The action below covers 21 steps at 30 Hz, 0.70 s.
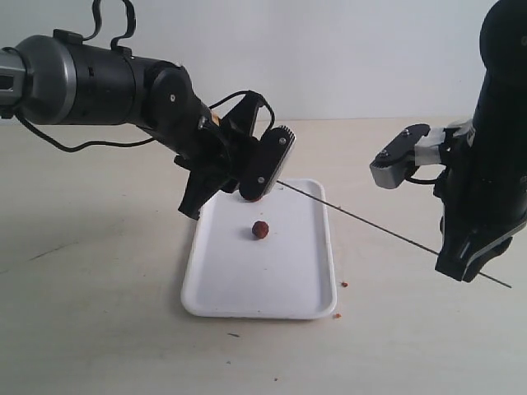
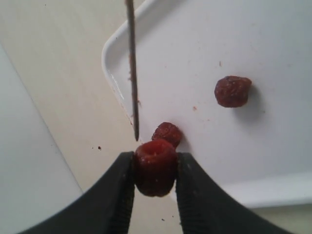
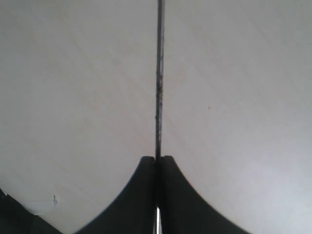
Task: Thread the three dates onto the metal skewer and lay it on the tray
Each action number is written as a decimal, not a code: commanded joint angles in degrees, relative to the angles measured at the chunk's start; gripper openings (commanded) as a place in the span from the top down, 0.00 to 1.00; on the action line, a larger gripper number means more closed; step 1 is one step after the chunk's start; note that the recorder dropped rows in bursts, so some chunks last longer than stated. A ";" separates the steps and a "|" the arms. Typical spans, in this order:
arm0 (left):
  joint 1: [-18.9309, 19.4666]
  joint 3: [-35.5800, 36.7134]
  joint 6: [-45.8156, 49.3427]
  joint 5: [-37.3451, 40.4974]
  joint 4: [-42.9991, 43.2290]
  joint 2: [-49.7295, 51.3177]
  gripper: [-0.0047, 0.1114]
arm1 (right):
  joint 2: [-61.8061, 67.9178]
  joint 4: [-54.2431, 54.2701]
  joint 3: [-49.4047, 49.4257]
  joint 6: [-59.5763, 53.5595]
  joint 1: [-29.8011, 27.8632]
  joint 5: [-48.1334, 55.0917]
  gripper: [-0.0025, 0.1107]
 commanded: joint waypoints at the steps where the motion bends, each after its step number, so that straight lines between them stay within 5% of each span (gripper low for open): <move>1: -0.12 -0.31 -0.54 0.37 -0.43 -0.80 0.70 | -0.38 0.00 0.15 0.17 0.23 -0.16 0.98; 21: -3.77 -0.31 -0.54 -2.42 -0.43 -0.80 0.70 | -0.38 0.00 0.15 0.59 0.23 -0.16 0.98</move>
